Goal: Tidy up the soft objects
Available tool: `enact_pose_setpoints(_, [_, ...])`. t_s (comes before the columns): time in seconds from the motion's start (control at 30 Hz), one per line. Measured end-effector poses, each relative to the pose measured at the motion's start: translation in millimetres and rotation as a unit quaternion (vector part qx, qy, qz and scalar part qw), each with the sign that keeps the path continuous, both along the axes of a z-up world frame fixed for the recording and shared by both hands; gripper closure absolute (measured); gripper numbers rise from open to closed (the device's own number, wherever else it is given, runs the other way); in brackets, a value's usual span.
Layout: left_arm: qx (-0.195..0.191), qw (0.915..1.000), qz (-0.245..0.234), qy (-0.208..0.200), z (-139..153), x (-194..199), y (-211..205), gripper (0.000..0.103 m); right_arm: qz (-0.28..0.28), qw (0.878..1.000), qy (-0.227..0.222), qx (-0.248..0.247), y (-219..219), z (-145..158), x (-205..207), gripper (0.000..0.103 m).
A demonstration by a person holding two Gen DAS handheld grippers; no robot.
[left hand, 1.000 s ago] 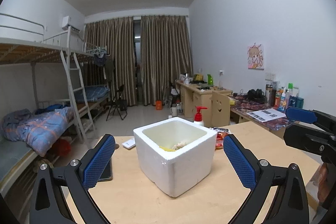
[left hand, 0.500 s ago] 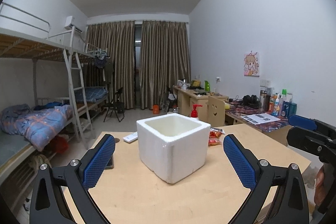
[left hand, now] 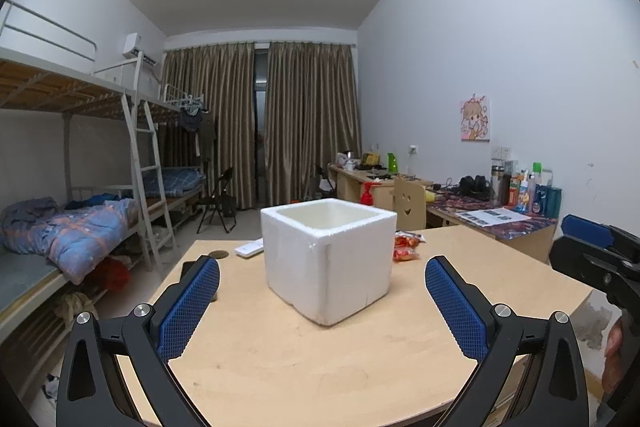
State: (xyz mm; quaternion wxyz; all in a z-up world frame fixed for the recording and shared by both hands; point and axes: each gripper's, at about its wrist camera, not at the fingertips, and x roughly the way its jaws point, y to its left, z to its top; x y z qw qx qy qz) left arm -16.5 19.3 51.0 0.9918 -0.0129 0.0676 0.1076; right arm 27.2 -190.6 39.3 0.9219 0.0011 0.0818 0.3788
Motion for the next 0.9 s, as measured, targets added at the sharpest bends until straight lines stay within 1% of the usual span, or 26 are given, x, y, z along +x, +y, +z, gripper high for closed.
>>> enact_pose_setpoints(0.13, [-0.002, 1.0000, 0.005, -0.001, -8, -3, 1, 0.000, -0.009, 1.000, -0.002, -0.002, -2, -9, -6, 0.000])
enact_pose_setpoints(0.2, [-0.006, 0.9999, 0.010, -0.007, -13, -9, 2, 0.000, -0.006, 1.000, 0.001, 0.002, -4, -13, -7, 0.000])
enact_pose_setpoints(0.4, [-0.005, 0.9999, 0.009, 0.001, -23, -15, 0, 0.000, -0.005, 1.000, 0.011, -0.001, -1, -20, -12, 0.000])
enact_pose_setpoints(0.6, [-0.007, 1.0000, 0.003, -0.001, -25, -20, -3, 0.000, -0.006, 1.000, 0.007, -0.009, -1, -21, -21, 0.000])
enact_pose_setpoints(0.9, [-0.003, 1.0000, 0.001, 0.004, -26, -19, -7, 0.000, -0.011, 1.000, 0.014, -0.014, 0, -23, -18, 0.000])
